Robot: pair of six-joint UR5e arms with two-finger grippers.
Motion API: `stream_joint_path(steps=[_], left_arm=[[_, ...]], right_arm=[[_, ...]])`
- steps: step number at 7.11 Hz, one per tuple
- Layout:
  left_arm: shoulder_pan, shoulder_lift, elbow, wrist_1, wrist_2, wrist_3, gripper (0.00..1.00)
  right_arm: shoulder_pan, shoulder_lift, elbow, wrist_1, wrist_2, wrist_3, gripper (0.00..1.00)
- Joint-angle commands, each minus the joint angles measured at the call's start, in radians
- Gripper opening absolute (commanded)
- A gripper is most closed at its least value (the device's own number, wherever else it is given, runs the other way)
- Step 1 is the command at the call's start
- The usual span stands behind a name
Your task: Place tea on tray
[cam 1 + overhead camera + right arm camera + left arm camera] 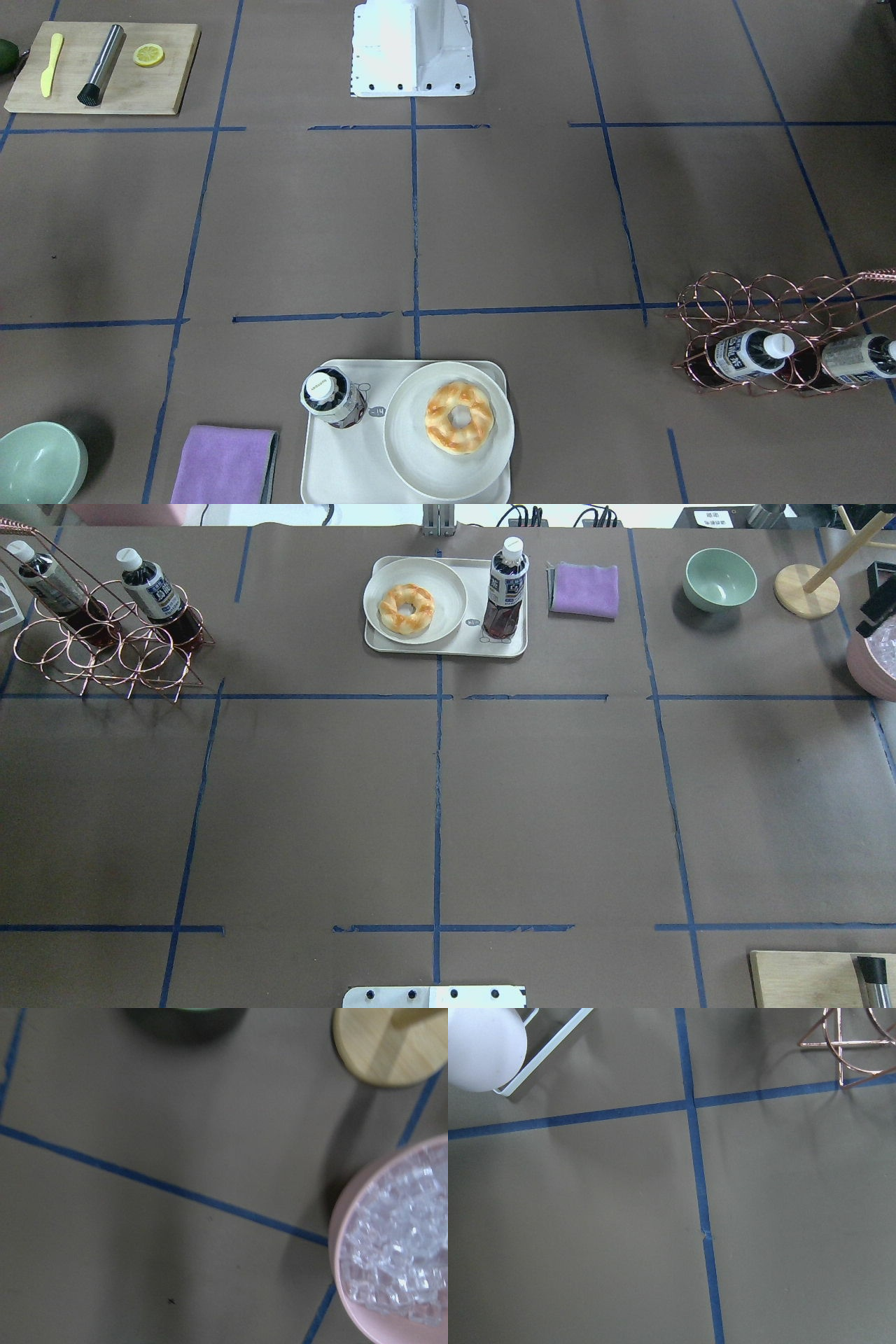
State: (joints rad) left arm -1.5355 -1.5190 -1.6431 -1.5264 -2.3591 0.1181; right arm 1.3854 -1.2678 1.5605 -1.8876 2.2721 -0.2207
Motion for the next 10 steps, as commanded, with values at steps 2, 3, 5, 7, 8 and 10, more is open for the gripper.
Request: stream_joint_path(steps=[2,3,5,7,8,10], left_arm=[[-0.002,0.02,-0.001,0.002,-0.003,0.0,1.0],[-0.006,0.022,-0.004,0.006,0.0,0.0,1.0],[-0.009,0.06,-0.032,0.008,0.006,-0.003,1.0],[-0.012,0.08,-0.044,0.003,0.006,-0.003,1.0],[-0.012,0.082,-0.043,0.003,0.006,-0.003,1.0],[-0.012,0.082,-0.044,0.003,0.006,-0.003,1.0]], right_arm=[[0.099,-0.276,0.016,0.179,0.073,0.018,1.0],[0.106,-0.327,0.026,0.276,0.073,0.087,1.0],[0.106,-0.376,0.067,0.358,0.07,0.158,1.0],[0.106,-0.39,0.075,0.36,0.069,0.155,1.0],[0.106,-0.39,0.072,0.358,0.069,0.158,1.0],[0.106,-0.39,0.072,0.358,0.07,0.156,1.0]])
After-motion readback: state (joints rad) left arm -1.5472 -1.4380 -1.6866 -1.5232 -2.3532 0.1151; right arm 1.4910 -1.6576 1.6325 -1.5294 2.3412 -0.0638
